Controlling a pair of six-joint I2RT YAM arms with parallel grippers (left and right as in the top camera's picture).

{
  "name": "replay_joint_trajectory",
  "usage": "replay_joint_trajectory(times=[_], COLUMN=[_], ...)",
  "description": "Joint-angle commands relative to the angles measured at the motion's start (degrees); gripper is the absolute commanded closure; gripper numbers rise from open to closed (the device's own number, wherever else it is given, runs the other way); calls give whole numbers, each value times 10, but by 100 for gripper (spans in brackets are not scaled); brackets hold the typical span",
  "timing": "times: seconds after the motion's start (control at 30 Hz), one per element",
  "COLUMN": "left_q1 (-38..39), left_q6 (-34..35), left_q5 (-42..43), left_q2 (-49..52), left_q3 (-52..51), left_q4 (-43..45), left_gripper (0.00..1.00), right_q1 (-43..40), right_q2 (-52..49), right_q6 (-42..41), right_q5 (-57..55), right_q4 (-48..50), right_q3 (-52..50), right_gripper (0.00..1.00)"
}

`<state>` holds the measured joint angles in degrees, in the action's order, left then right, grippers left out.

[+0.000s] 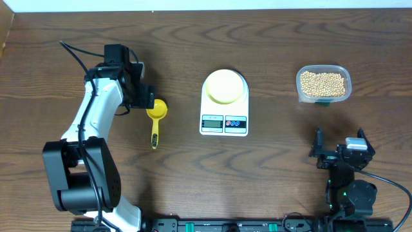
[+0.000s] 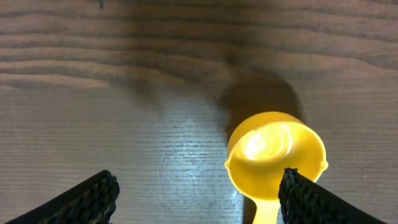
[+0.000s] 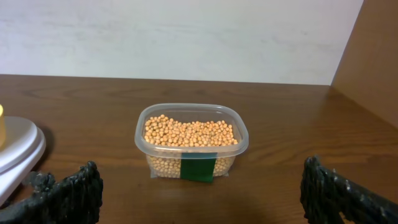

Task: Scoop item into bowl and weigh 50g on scale
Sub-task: 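Lower the left gripper around the yellow scoop's cup rim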

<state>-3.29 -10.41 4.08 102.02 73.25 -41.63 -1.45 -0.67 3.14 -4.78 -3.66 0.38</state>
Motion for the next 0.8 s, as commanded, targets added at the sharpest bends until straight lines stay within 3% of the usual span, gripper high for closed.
replay_joint_trajectory(times=[0.0, 0.77], left_q1=[-2, -2], left_q6=[-5, -12], left_q5=[-9, -9], left_q2=[7, 8], left_q3=[-8, -8], left_q4=[2, 8], left_gripper=[15, 16], right_q1=[5, 5], right_q2=[3, 3], right_q6=[-7, -7], right_q5=[-4, -4], right_q4=[-2, -2], right_q3=[0, 0], right_gripper=[1, 1])
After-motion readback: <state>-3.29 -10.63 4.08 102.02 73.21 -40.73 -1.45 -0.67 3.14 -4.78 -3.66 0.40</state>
